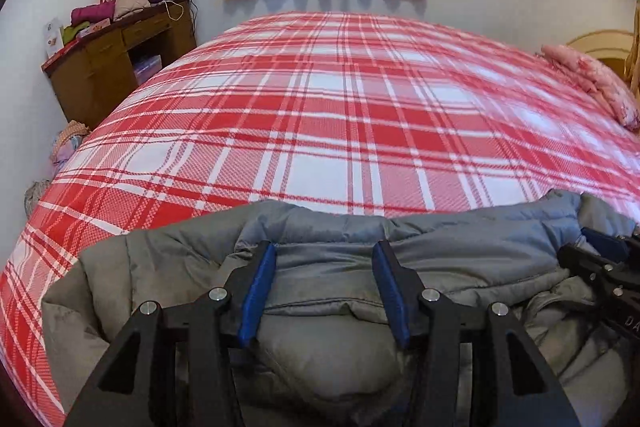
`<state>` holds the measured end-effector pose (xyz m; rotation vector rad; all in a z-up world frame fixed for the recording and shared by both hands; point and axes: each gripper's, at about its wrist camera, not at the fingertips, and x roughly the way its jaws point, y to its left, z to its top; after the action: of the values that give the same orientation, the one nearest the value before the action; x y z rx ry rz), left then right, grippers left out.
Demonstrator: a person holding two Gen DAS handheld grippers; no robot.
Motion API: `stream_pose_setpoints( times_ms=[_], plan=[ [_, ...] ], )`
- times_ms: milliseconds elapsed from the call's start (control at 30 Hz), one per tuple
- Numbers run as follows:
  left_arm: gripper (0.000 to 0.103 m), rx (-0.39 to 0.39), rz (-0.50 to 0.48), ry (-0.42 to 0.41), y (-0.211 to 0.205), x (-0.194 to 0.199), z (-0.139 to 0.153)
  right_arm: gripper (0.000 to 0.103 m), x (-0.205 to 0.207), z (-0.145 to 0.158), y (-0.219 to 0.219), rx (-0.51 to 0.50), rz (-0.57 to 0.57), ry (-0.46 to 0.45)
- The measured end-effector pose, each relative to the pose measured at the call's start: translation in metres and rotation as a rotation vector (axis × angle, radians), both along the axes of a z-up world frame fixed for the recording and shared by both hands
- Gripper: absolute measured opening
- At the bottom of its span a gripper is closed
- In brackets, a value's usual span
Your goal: Fold large clothes
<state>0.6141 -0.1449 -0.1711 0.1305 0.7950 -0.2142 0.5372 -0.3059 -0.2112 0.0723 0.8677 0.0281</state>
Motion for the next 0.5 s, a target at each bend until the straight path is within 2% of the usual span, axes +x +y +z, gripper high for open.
stream_pose_setpoints(
  times_ms=[100, 500],
  plan=[
    [0.052, 0.032, -0.004, 0.014, -0.0064, 0.0020, -0.0041, 0.043, 0.0005, -0.0033, -0.0002, 0.005, -0.002, 0.002],
    [0.053, 0.069, -0.001, 0.025, -0.0115, 0.0042, -0.0084, 0.043, 0.0025, -0.0073, 0.0051, -0.042, -0.008, 0.008]
  ],
)
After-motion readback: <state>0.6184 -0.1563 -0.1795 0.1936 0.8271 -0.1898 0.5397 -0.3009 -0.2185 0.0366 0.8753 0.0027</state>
